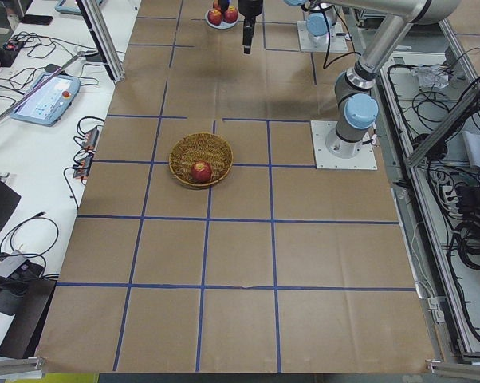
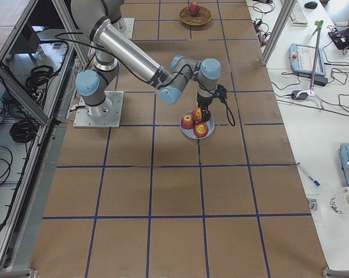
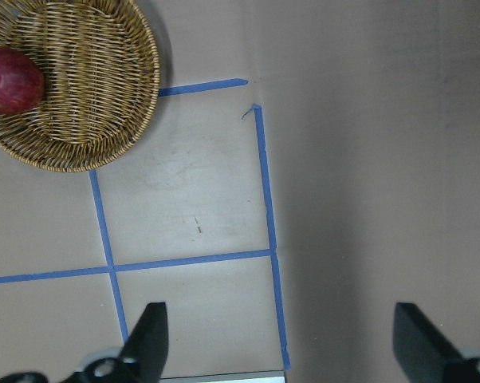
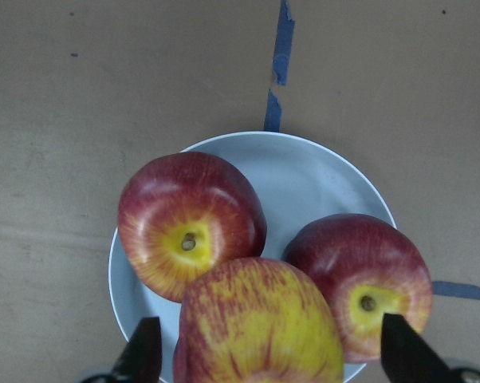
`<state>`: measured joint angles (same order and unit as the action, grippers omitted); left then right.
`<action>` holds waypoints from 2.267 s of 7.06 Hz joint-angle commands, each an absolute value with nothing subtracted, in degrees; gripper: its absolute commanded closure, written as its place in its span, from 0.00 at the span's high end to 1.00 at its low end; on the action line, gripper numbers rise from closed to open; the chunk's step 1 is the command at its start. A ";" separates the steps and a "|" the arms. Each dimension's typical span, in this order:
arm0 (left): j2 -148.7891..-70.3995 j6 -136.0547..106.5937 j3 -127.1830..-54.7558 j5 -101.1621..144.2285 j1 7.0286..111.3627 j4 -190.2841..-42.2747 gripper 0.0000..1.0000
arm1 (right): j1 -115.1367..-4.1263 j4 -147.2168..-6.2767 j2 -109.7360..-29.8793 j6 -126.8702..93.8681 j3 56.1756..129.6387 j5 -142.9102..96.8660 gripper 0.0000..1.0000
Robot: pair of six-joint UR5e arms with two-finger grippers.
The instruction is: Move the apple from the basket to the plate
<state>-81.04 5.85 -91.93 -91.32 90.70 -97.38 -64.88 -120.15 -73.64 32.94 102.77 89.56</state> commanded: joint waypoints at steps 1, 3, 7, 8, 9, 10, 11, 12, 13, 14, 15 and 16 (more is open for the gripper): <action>-81.04 5.80 -91.93 -91.32 90.70 -97.38 0.99 | -65.39 -117.88 -74.61 32.70 99.60 89.12 1.00; -81.04 5.80 -91.93 -91.32 90.70 -97.38 0.99 | -70.10 -106.93 -77.86 27.19 93.46 89.20 1.00; -81.12 5.71 -91.93 -91.23 90.70 -96.95 0.99 | -85.91 -90.63 -84.79 6.73 88.24 89.29 1.00; -81.30 5.71 -91.93 -91.14 90.70 -94.68 0.99 | -88.74 -88.61 -86.21 3.81 88.24 89.04 1.00; -81.30 5.80 -92.19 -91.23 90.70 -94.57 0.99 | -89.29 -86.68 -87.70 3.69 88.68 88.95 1.00; -81.21 5.89 -92.37 -91.32 90.70 -94.57 0.99 | -89.73 -86.14 -89.37 2.13 89.29 89.47 1.00; -81.21 5.89 -92.37 -91.41 90.70 -94.57 0.99 | -89.74 -86.31 -89.38 0.98 89.47 89.21 1.00; -81.21 5.98 -92.37 -91.32 90.70 -94.57 0.99 | -89.74 -86.40 -89.38 0.97 89.39 89.38 1.00; -81.21 5.98 -92.37 -91.41 90.70 -94.66 0.99 | -89.74 -86.40 -89.47 0.97 89.38 89.38 1.00; -81.21 5.98 -92.37 -91.41 90.70 -94.57 0.99 | -89.74 -86.48 -89.39 0.97 89.30 89.38 1.00; -81.21 5.98 -92.37 -91.41 90.70 -94.66 0.99 | -89.74 -86.48 -89.38 0.97 89.21 89.38 1.00; -81.21 5.98 -92.37 -91.41 90.70 -94.66 0.99 | -89.74 -86.48 -89.30 0.97 89.21 89.30 1.00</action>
<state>-81.21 5.97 -92.37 -91.40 90.70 -94.64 -89.73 -86.47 -89.37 0.97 89.25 89.37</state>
